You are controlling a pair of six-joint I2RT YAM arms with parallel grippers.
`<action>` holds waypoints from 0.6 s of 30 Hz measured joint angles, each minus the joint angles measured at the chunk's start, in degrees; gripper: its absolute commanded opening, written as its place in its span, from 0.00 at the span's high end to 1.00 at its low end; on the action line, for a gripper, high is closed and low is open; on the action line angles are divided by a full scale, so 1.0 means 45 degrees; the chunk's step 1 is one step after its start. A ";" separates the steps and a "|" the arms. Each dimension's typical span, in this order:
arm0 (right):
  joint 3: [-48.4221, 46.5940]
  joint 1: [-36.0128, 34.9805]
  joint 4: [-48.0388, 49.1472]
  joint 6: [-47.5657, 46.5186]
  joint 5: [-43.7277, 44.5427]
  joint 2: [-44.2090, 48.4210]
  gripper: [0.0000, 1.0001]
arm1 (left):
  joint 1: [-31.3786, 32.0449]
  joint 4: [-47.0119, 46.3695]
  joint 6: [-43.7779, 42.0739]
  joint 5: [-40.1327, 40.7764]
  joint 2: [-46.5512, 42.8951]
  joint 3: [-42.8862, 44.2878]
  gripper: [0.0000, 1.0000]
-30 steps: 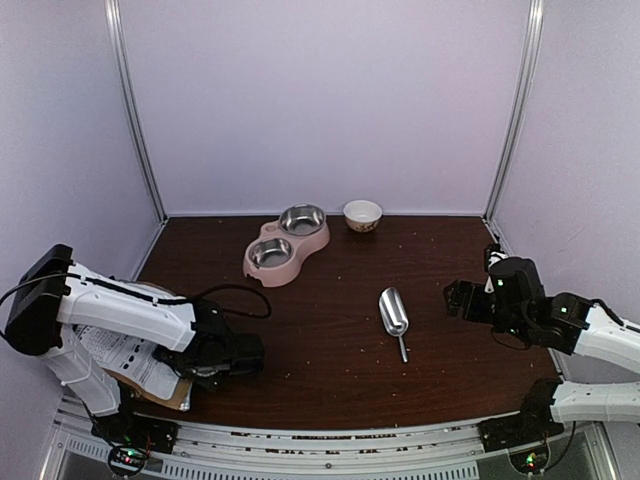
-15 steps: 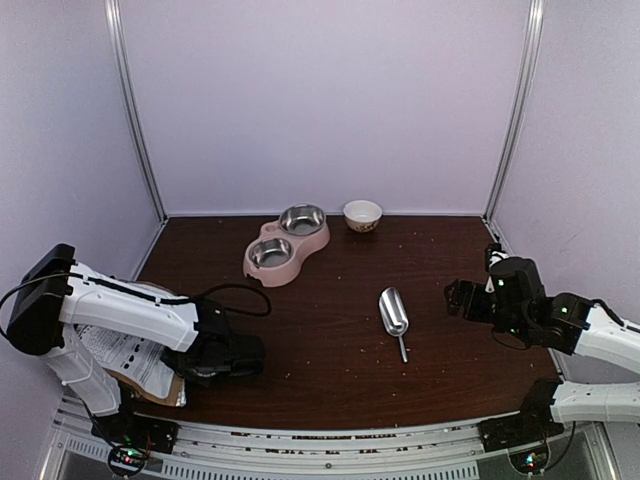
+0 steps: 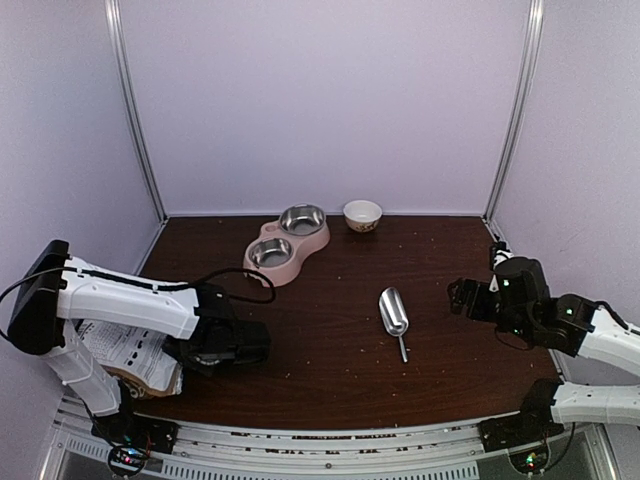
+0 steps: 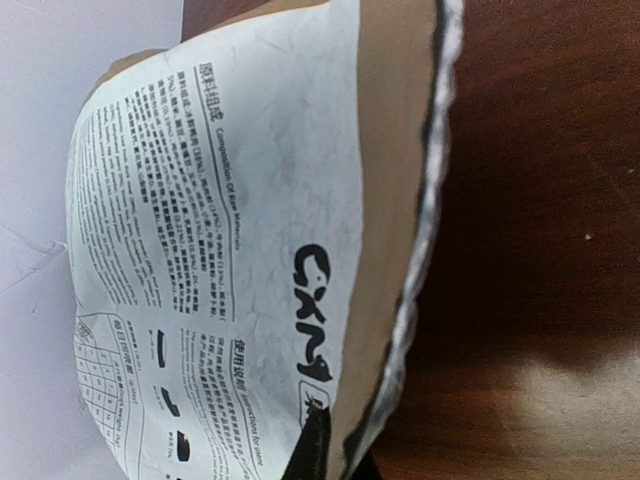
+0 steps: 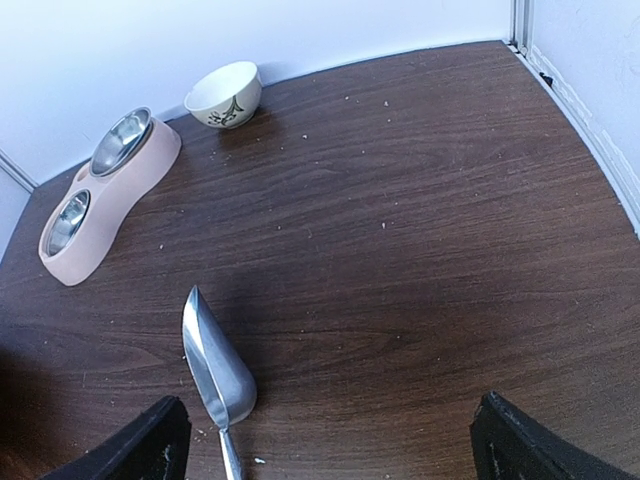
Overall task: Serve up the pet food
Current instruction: Adjust the pet food bag at the center of the board.
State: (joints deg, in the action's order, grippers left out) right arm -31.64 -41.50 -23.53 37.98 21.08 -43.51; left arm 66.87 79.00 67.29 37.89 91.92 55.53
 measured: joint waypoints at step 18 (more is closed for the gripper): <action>0.0189 0.0000 -0.0223 0.0034 0.0243 0.0597 0.00 | 0.1423 -0.4575 -0.3298 -0.3978 0.0583 0.4303 1.00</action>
State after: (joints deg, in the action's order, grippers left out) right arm -30.79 -41.50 -24.53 38.13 22.17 -40.82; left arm 73.28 58.41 52.45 19.99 94.54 74.89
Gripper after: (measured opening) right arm 0.999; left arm 0.004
